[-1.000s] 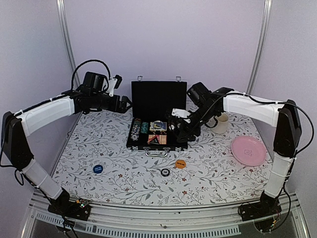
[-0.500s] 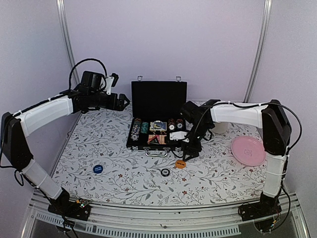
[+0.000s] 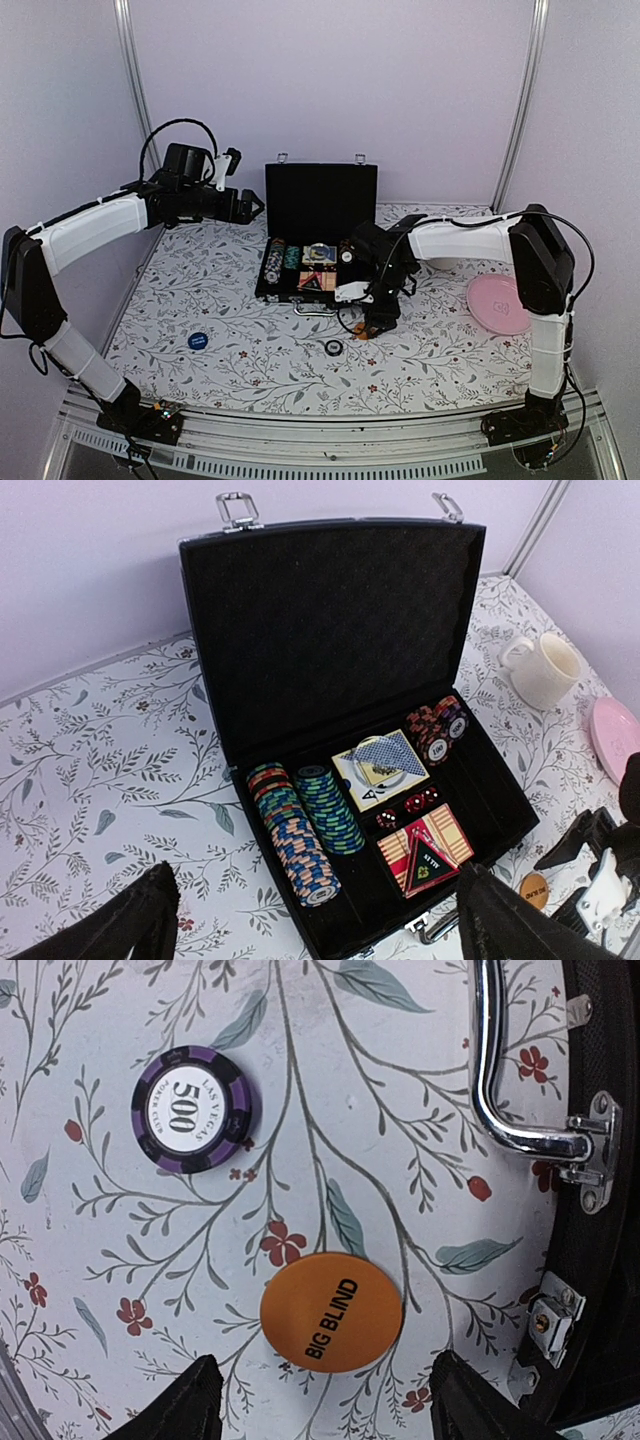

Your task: Pack up texas hold em set

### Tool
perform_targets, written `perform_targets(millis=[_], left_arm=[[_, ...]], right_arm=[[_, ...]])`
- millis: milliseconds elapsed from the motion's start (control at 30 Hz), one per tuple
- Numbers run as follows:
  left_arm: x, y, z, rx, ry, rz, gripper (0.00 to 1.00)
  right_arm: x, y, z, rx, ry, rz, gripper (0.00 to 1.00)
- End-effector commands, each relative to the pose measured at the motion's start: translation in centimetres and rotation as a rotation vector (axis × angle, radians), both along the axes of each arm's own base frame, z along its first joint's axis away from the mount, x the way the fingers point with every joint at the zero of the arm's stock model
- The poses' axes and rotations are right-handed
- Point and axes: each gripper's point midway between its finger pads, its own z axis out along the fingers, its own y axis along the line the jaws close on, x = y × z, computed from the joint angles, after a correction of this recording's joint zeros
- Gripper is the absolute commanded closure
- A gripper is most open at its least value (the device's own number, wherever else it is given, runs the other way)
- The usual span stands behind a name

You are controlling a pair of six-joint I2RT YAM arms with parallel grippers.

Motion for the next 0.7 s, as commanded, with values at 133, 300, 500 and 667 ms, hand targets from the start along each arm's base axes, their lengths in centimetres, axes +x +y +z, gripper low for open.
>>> perform_targets(millis=[133, 300, 500, 667], left_arm=[[-0.1, 0.3, 0.7, -0.024, -0.011, -0.008, 0.03], [-0.1, 0.2, 0.6, -0.025, -0.008, -0.011, 0.03], [-0.1, 0.2, 0.5, -0.026, -0.004, -0.013, 0.03], [-0.2, 0.1, 0.4, -0.026, 0.0, -0.018, 0.04]], right_arm=[[-0.2, -0.4, -2.2, -0.049, 0.01, 0.008, 0.29], [-0.4, -0.3, -2.9, -0.055, 0.026, 0.006, 0.29], [-0.5, 0.0, -3.5, -0.059, 0.032, -0.005, 0.29], [-0.7, 0.2, -4.1, -0.075, 0.029, -0.004, 0.3]])
